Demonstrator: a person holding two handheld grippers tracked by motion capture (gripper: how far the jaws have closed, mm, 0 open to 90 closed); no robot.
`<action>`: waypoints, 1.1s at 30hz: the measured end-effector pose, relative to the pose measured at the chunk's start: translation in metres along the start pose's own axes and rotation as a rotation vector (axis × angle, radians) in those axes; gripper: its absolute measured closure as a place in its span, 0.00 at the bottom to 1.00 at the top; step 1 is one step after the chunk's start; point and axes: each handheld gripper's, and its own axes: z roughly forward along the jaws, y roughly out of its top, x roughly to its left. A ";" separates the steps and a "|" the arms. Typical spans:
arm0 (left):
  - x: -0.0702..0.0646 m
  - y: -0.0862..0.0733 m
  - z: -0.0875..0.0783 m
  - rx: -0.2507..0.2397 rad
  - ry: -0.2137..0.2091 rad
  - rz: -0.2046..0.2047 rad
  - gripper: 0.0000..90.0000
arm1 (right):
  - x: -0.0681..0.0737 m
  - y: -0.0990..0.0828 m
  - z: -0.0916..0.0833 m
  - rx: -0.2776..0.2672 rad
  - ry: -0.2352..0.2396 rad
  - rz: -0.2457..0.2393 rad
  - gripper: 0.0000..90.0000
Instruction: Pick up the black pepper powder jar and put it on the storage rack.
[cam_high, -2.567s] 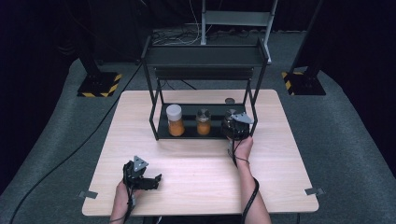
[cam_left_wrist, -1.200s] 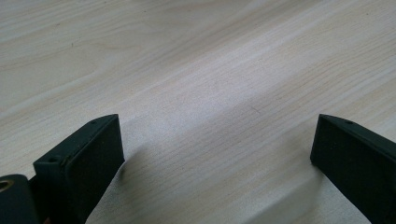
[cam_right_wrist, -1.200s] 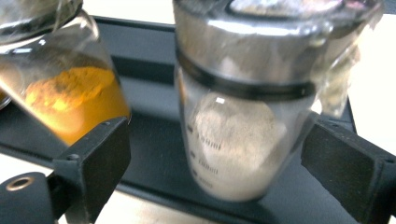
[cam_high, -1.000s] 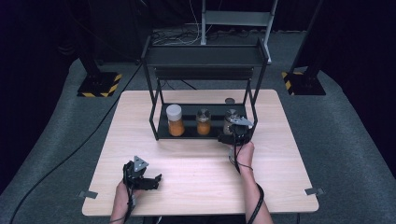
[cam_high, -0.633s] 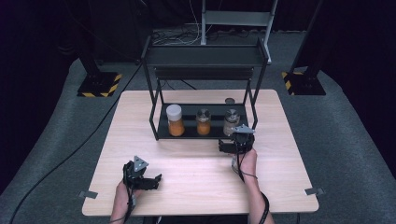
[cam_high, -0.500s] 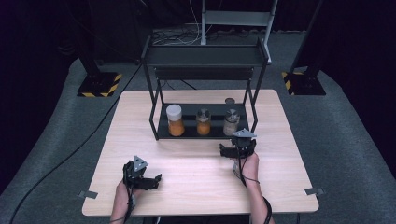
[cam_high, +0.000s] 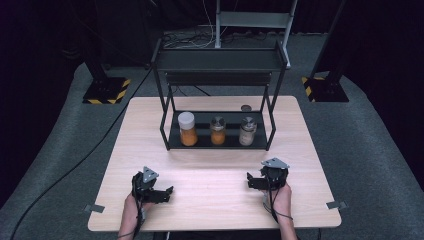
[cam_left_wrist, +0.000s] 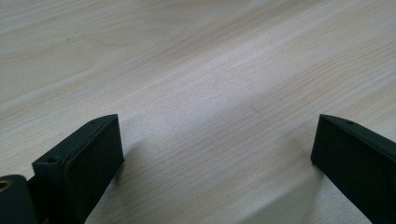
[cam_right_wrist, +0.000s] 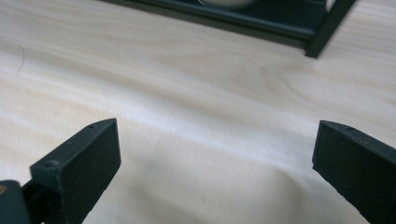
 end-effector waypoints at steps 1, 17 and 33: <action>0.000 0.000 0.000 -0.001 0.001 0.002 0.02 | -0.001 -0.003 -0.003 -0.002 -0.001 -0.002 0.00; 0.000 0.000 0.000 0.000 0.005 0.002 0.02 | -0.002 -0.011 -0.011 -0.037 0.010 -0.040 0.01; 0.000 0.000 0.000 0.000 0.002 -0.003 0.02 | 0.001 -0.013 -0.015 -0.076 -0.006 -0.066 0.00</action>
